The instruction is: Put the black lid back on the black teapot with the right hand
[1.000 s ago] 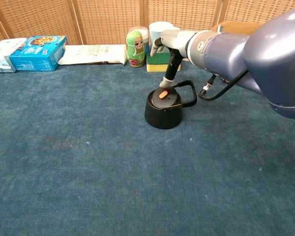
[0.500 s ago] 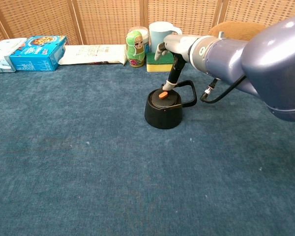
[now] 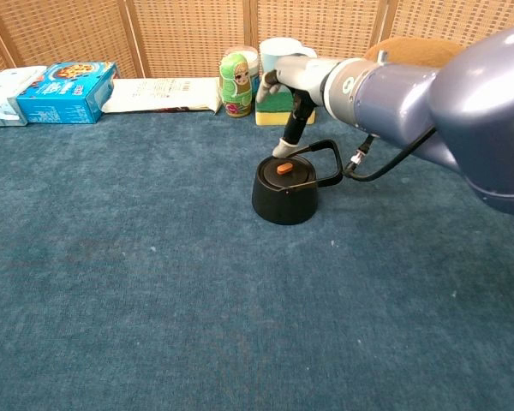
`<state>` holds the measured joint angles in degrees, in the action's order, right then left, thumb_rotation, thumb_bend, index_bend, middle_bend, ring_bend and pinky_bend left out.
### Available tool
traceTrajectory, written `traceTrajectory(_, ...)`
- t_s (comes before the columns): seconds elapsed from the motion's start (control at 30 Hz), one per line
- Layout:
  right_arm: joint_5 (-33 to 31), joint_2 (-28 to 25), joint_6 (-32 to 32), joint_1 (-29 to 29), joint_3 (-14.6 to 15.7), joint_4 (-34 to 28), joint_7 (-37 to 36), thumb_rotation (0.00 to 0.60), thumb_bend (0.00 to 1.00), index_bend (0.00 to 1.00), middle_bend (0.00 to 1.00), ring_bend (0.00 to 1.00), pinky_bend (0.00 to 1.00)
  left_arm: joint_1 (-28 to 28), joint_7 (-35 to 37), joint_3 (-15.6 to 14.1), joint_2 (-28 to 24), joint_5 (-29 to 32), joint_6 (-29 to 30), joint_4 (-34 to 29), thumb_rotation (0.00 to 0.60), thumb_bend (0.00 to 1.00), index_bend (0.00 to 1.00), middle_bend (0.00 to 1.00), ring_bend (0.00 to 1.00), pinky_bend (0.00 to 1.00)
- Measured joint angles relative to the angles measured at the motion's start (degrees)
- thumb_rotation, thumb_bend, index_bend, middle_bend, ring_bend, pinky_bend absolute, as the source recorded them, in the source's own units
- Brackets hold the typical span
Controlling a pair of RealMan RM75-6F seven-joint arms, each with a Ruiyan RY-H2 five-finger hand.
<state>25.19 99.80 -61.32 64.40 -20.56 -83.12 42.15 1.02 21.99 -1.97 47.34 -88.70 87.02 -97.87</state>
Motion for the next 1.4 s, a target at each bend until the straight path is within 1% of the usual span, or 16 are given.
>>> traceTrajectory(0.1, 1.0, -1.1, -0.8, -0.2, -0.3, -2.5, -0.1, 0.6, 0.24, 0.17, 0.11, 0.08, 0.0, 0.0, -0.1, -0.1, 0.0, -0.2, 0.0, 0.0, 0.6, 0.13, 0.0, 0.0, 0.0, 0.06)
traceTrajectory(0.17, 1.9, -2.1, -1.5, -0.5, -0.3, -4.8, -0.1, 0.6, 0.2, 0.17, 0.11, 0.08, 0.0, 0.0, -0.2, -0.1, 0.0, -0.5, 0.1, 0.0, 0.6, 0.13, 0.0, 0.0, 0.0, 0.06)
traceTrajectory(0.23, 3.1, -3.5, -2.3, -0.9, -0.2, -7.4, 0.0, 0.6, 0.11, 0.17, 0.11, 0.08, 0.0, 0.1, -0.3, -0.2, 0.1, -0.6, 0.1, 0.0, 0.6, 0.13, 0.0, 0.0, 0.0, 0.06)
traceTrajectory(0.3, 4.4, -5.0, -3.1, -1.5, 0.1, -9.8, 0.1, 0.6, 0.05, 0.18, 0.11, 0.08, 0.0, 0.1, -0.4, -0.3, 0.1, -0.8, 0.2, 0.0, 0.6, 0.13, 0.0, 0.0, 0.0, 0.06)
traceTrajectory(0.37, 6.6, -7.1, -4.1, -2.4, 0.9, -12.6, 0.1, 0.6, 0.02, 0.18, 0.11, 0.08, 0.0, 0.2, -0.5, -0.4, 0.2, -1.0, 0.3, 0.0, 0.6, 0.13, 0.0, 0.0, 0.0, 0.06)
traceTrajectory(0.5, 12.7, -11.1, -6.3, -5.3, 3.0, -17.1, -1.1, 0.6, 0.0, 0.18, 0.11, 0.07, 0.0, 0.2, -1.0, -0.5, 0.3, -1.3, 0.4, 0.0, 0.6, 0.13, 0.0, 0.0, 0.0, 0.06)
traceTrajectory(0.67, 23.3, -16.0, -9.7, -10.3, 6.7, -20.6, -5.3, 0.583, 0.0, 0.2, 0.11, 0.07, 0.0, 0.1, -2.4, -0.9, 0.6, -2.4, 0.3, -0.2, 0.6, 0.13, 0.0, 0.0, 0.0, 0.06)
traceTrajectory(0.8, 32.5, -20.0, -12.9, -15.3, 10.3, -21.9, -11.2, 0.564, 0.0, 0.21, 0.12, 0.07, 0.0, 0.3, -3.1, -1.1, 0.8, -3.1, 0.9, -0.5, 0.6, 0.13, 0.0, 0.0, 0.0, 0.06)
traceTrajectory(0.83, 35.3, -21.2, -14.1, -17.1, 11.5, -22.0, -13.3, 0.563, 0.0, 0.21, 0.12, 0.07, 0.0, 0.4, -3.3, -1.2, 0.9, -3.3, 1.2, -0.5, 0.6, 0.13, 0.0, 0.0, 0.0, 0.06)
traceTrajectory(0.93, 41.2, -24.3, -17.4, -21.9, 14.4, -21.9, -18.8, 0.555, 0.0, 0.21, 0.12, 0.07, 0.0, 0.6, -3.5, -1.4, 1.0, -3.7, 1.5, -0.6, 0.6, 0.13, 0.0, 0.0, 0.0, 0.06)
traceTrajectory(1.13, 49.3, -29.3, -25.4, -30.1, 19.3, -20.4, -24.2, 0.551, 0.0, 0.22, 0.12, 0.05, 0.0, 1.2, -4.6, -1.6, 1.1, -4.7, 3.0, -0.5, 0.6, 0.13, 0.0, 0.0, 0.0, 0.06)
traceTrajectory(1.23, 52.1, -31.8, -28.7, -33.9, 21.2, -19.3, -25.2, 0.551, 0.0, 0.22, 0.12, 0.04, 0.0, 1.8, -5.8, -1.7, 1.3, -5.1, 4.3, -0.3, 0.6, 0.13, 0.0, 0.0, 0.0, 0.06)
traceTrajectory(1.4, 53.0, -35.2, -31.1, -38.2, 22.1, -18.7, -25.5, 0.55, 0.0, 0.22, 0.11, 0.04, 0.0, 2.8, -6.3, -1.8, 1.7, -6.0, 6.6, 0.2, 0.6, 0.13, 0.0, 0.0, 0.0, 0.06)
